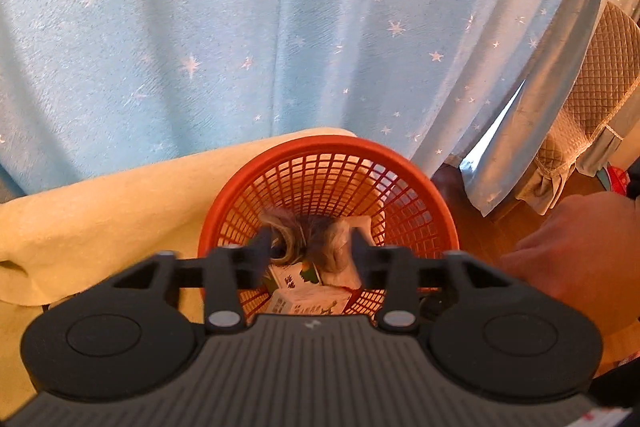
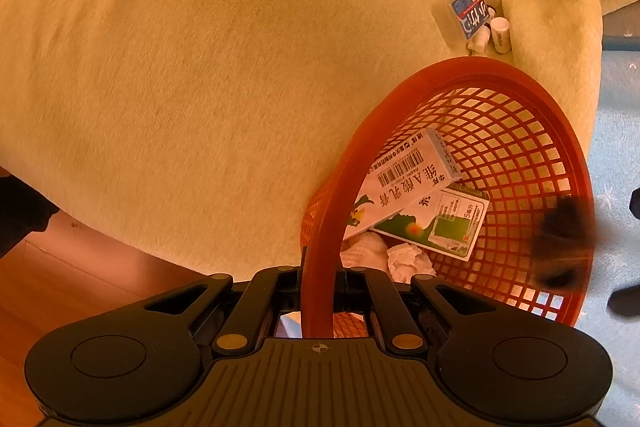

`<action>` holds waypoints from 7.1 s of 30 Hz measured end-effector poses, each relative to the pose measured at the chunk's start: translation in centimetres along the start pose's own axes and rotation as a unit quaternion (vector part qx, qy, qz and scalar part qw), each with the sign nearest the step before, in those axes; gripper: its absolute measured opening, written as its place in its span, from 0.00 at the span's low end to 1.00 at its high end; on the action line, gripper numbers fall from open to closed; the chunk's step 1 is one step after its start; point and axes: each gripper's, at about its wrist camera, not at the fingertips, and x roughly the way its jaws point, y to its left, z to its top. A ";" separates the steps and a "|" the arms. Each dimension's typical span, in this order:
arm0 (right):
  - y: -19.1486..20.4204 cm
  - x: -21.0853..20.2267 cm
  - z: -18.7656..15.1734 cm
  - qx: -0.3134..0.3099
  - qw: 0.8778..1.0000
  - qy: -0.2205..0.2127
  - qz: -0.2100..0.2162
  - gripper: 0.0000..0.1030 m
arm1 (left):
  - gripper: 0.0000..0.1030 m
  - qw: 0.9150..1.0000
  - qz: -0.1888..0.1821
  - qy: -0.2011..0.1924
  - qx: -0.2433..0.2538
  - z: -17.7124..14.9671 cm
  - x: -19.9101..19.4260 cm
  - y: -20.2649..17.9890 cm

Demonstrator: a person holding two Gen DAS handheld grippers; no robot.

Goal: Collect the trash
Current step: 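Carry the scrunchie into the wastebasket and release it while the right tool holds the basket, then move the left tool to the blue floss-pick box and grasp it, then carry the floss-pick box into the wastebasket and release it while the right tool holds the basket, then pull the open left tool back from the wastebasket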

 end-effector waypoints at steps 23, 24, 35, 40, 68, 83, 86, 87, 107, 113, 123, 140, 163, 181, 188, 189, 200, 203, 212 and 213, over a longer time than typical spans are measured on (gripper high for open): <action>0.0 0.0 0.0 -0.003 1.000 -0.002 0.003 0.01 | 0.40 0.982 0.139 0.027 -0.126 -8.1 -3.9 8.4; 0.0 0.1 0.0 -0.004 1.000 -0.001 0.002 0.01 | 0.42 0.981 0.143 0.030 -0.128 -8.4 -3.8 8.7; -0.2 0.0 0.2 -0.010 1.000 0.002 0.006 0.01 | 0.53 0.976 0.163 0.058 -0.134 -10.9 -2.3 11.6; -0.3 -0.1 0.3 -0.013 1.000 0.003 0.008 0.01 | 0.60 0.975 0.166 0.066 -0.136 -11.6 -1.4 12.3; -0.8 -0.2 0.5 -0.012 1.000 0.005 0.020 0.01 | 0.88 0.975 0.178 0.093 -0.096 -12.4 3.6 16.3; -1.5 -0.4 0.4 -0.011 0.999 -0.001 0.035 0.01 | 0.94 0.981 0.163 0.108 -0.001 -12.0 10.2 19.5; -1.5 -0.5 0.4 -0.008 0.999 -0.002 0.037 0.01 | 0.94 0.980 0.161 0.120 0.016 -12.0 11.4 20.1; -1.6 -0.5 0.4 -0.006 0.999 -0.002 0.038 0.01 | 0.94 0.979 0.160 0.122 0.018 -12.0 11.8 20.3; -1.7 -0.6 0.5 0.007 0.999 -0.006 0.044 0.01 | 0.80 0.979 0.106 0.171 -0.040 -13.5 13.8 21.4; -1.8 -0.6 0.6 -0.001 0.999 -0.005 0.043 0.01 | 0.80 0.978 0.115 0.164 -0.058 -15.0 12.9 20.5; -1.6 -0.7 0.8 -0.005 0.999 -0.002 0.038 0.01 | 0.80 0.975 0.127 0.147 -0.104 -14.5 9.7 18.0; 0.0 -0.1 0.5 -0.038 0.999 0.011 0.006 0.01 | 0.80 0.975 0.148 0.086 -0.139 -11.1 -1.6 11.8; 1.2 -0.2 0.5 -0.047 0.999 0.009 -0.014 0.01 | 0.80 0.993 0.079 0.032 -0.079 -4.3 -4.6 3.9; 1.1 -0.6 0.5 -0.043 0.999 0.005 -0.012 0.01 | 0.80 0.998 0.034 0.037 -0.042 -1.4 -1.4 1.1; 1.1 -0.7 0.6 -0.042 0.999 0.005 -0.012 0.01 | 0.80 0.998 0.030 0.039 -0.043 -1.1 -0.7 1.1; 1.1 -0.7 0.6 -0.042 0.999 0.005 -0.012 0.01 | 0.80 0.998 0.029 0.039 -0.043 -1.1 -0.7 1.1; 1.1 -0.8 0.7 -0.041 0.999 0.006 -0.012 0.00 | 0.81 0.998 0.023 0.038 -0.035 -0.3 0.4 0.4; 1.1 -0.8 0.8 -0.041 0.999 0.006 -0.011 0.00 | 0.81 0.999 0.025 0.034 -0.033 0.1 0.8 0.2; 1.1 -0.8 0.8 -0.037 0.999 0.006 -0.009 0.01 | 0.91 0.997 0.049 0.026 -0.050 -0.9 0.1 1.5; 1.1 -0.8 0.8 -0.037 0.999 0.005 -0.009 0.01 | 0.91 0.997 0.053 0.027 -0.053 -1.3 -0.2 1.8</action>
